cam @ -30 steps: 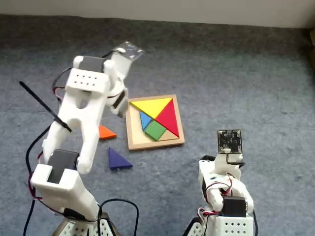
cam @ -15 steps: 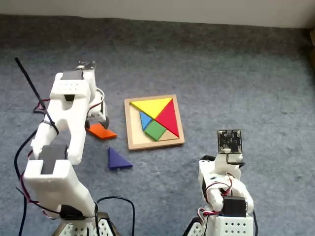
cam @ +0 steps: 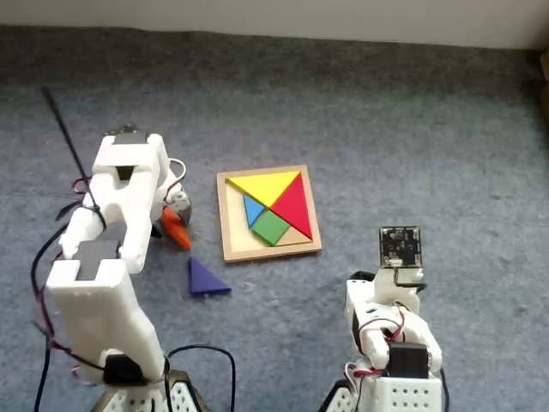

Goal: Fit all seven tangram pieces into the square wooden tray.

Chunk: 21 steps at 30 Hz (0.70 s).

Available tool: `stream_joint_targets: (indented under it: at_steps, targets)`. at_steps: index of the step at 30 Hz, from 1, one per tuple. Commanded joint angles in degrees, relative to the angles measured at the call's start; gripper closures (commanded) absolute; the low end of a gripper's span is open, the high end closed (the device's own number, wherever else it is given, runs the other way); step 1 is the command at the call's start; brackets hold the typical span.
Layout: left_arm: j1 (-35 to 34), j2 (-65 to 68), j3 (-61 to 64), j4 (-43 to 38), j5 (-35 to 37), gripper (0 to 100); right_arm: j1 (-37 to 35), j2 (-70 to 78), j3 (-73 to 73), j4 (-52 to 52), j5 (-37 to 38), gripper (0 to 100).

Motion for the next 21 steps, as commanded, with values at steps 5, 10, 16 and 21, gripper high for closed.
stream_joint_targets:
  at_steps: [5, 10, 16, 21]
  targets:
    - [1.1, 2.0, -1.4, -0.7, 1.2, 81, 0.7, -0.3, 6.6, -1.5, 0.6, 98.1]
    - [1.4, 1.8, -1.6, -1.1, 1.1, 99, 0.7, -0.3, 6.6, -1.5, 0.6, 98.1]
    - [1.5, 1.5, -1.7, -0.7, 0.9, 100, 0.7, -0.3, 6.6, -1.5, 0.6, 98.1]
    - [1.5, -2.5, -5.2, 2.9, 0.7, 99, 0.7, -0.3, 6.6, -1.5, 0.6, 98.1]
